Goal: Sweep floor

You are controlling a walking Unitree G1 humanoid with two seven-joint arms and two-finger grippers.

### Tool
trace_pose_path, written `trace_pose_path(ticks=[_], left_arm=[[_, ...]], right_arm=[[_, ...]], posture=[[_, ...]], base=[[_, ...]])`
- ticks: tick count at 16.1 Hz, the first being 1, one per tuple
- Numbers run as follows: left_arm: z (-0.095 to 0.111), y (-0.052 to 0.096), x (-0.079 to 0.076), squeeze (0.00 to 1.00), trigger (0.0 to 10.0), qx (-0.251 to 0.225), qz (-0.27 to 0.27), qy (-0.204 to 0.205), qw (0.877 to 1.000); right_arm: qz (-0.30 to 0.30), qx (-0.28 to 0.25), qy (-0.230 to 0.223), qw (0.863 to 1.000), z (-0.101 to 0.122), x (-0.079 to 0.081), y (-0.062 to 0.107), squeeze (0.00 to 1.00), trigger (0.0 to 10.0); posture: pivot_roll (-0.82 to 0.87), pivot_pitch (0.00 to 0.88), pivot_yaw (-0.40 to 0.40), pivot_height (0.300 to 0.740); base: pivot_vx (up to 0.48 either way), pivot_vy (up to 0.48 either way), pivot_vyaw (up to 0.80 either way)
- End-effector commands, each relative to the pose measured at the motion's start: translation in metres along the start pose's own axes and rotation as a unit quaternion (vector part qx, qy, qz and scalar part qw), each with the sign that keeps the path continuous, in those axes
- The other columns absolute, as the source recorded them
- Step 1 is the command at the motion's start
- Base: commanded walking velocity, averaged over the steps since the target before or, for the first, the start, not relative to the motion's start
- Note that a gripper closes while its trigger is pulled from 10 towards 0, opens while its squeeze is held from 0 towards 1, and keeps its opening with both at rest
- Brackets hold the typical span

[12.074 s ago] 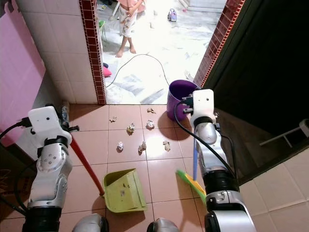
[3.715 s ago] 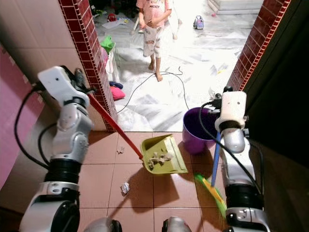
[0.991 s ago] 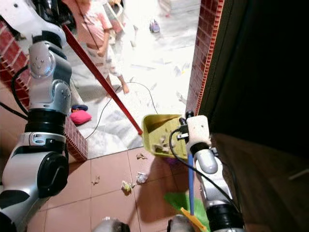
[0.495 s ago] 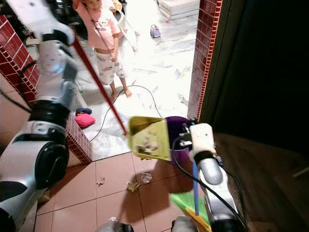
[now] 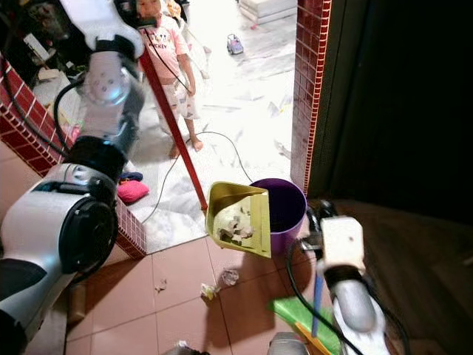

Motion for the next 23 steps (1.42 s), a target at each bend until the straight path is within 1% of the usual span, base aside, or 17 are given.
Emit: trace_pose_path(ticks=[1, 2, 3, 4, 5, 6, 8, 10, 11, 14, 15, 16, 17, 18, 19, 21, 23], left_arm=[[0.017, -0.007, -0.009, 0.0, 10.0, -0.033, -0.017, -0.018, 0.999], [0.017, -0.008, -0.013, 0.0, 10.0, -0.033, -0.017, -0.017, 0.999], [0.023, -0.011, -0.025, 0.0, 10.0, -0.048, -0.026, -0.026, 0.998], [0.025, -0.013, -0.028, 0.0, 10.0, -0.05, -0.028, -0.025, 0.998], [0.034, -0.018, -0.035, 0.0, 10.0, -0.063, -0.029, -0.032, 0.997], [0.037, -0.021, -0.038, 0.0, 10.0, -0.064, -0.032, -0.029, 0.997], [0.049, -0.028, -0.043, 0.0, 10.0, -0.077, -0.026, -0.021, 0.996], [0.06, -0.031, -0.048, 0.0, 10.0, -0.099, -0.022, -0.032, 0.994], [0.06, -0.031, -0.048, 0.0, 10.0, -0.099, -0.017, -0.029, 0.995], [0.05, -0.022, -0.064, 0.0, 10.0, -0.102, -0.037, -0.034, 0.993], [0.043, -0.013, -0.079, 0.0, 10.0, -0.104, -0.063, -0.036, 0.992], [0.036, -0.002, -0.101, 0.0, 10.0, -0.112, -0.112, -0.046, 0.986], [0.031, 0.006, -0.115, 0.0, 10.0, -0.111, -0.146, -0.046, 0.982], [0.027, 0.017, -0.131, 0.02, 10.0, -0.116, -0.184, -0.048, 0.975], [0.015, 0.041, -0.161, 0.08, 10.0, -0.117, -0.249, -0.043, 0.96], [-0.002, 0.069, -0.186, 0.1, 10.0, -0.097, -0.306, -0.022, 0.947], [-0.009, 0.088, -0.2, 0.1, 10.0, -0.094, -0.341, -0.012, 0.935]], right_arm=[[0.006, 0.072, 0.008, 0.997, -0.031, 0.002, 0.012, 0.0, 10.0], [0.004, 0.074, 0.008, 0.997, -0.031, 0.002, 0.015, 0.0, 10.0], [0.004, 0.075, 0.007, 0.997, -0.029, 0.003, 0.019, 0.0, 10.0], [0.005, 0.075, 0.007, 0.997, -0.029, 0.004, 0.019, 0.0, 10.0], [0.006, 0.075, 0.007, 0.997, -0.025, 0.005, 0.02, 0.0, 10.0], [0.006, 0.075, 0.007, 0.997, -0.024, 0.004, 0.02, 0.0, 10.0], [0.004, 0.078, 0.007, 0.997, -0.025, 0.003, 0.021, 0.0, 10.0], [0.003, 0.079, 0.005, 0.997, -0.025, 0.005, 0.02, 0.0, 10.0], [0.003, 0.077, 0.004, 0.997, -0.023, 0.006, 0.019, 0.0, 10.0], [0.002, 0.068, 0.01, 0.998, -0.018, 0.006, 0.018, 0.0, 10.0], [-0.003, 0.066, 0.014, 0.998, -0.017, 0.002, 0.019, 0.0, 10.0], [-0.01, 0.062, 0.021, 0.998, -0.016, -0.003, 0.02, 0.0, 10.0], [-0.012, 0.059, 0.024, 0.998, -0.014, -0.005, 0.02, 0.0, 10.0], [-0.013, 0.056, 0.027, 0.998, -0.013, -0.006, 0.02, 0.0, 10.0], [-0.018, 0.055, 0.031, 0.998, -0.012, -0.009, 0.022, 0.0, 10.0], [-0.019, 0.056, 0.033, 0.998, -0.012, -0.009, 0.023, 0.0, 10.0], [-0.017, 0.053, 0.037, 0.998, -0.011, -0.007, 0.023, 0.0, 10.0]], posture=[[-0.38, 0.0, 0.215, 0.74], [-0.38, 0.0, 0.216, 0.74], [-0.39, 0.0, 0.217, 0.74], [-0.39, 0.0, 0.217, 0.74], [-0.39, 0.0, 0.219, 0.74], [-0.39, 0.0, 0.22, 0.74], [-0.39, 0.0, 0.223, 0.74], [-0.39, 0.0, 0.226, 0.74], [-0.39, 0.0, 0.228, 0.74], [-0.41, 0.003, 0.233, 0.74], [-0.42, 0.005, 0.237, 0.74], [-0.43, 0.006, 0.24, 0.74], [-0.44, 0.011, 0.244, 0.74], [-0.44, 0.012, 0.245, 0.74], [-0.45, 0.019, 0.25, 0.74], [-0.45, 0.02, 0.253, 0.74], [-0.45, 0.019, 0.254, 0.74]], base=[[0.0, 0.0, 0.0], [0.0, 0.0, 0.0], [0.0, 0.0, 0.0], [0.0, 0.0, 0.0], [0.0, 0.0, 0.0], [0.0, 0.0, 0.0], [0.0, 0.0, 0.0], [0.0, 0.0, 0.0], [0.0, 0.0, 0.0], [0.0, 0.0, 0.0], [0.0, 0.0, 0.0], [0.0, 0.0, 0.0], [0.0, 0.0, 0.0], [0.0, 0.0, 0.0], [0.0, 0.0, 0.0], [0.0, 0.0, 0.0], [0.0, 0.0, 0.0]])
Point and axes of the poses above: a point about 5 cm out from each wrist's last joint towards the gripper, its own y axis pointing back from the gripper into the wrist, its own z axis along the axis of the wrist's last joint, x = y × z, the point moved 6 cm from there along -y, pointing out of the wrist towards the gripper, and after that the axes turned 14 degrees about y, right-handed, at the moved point
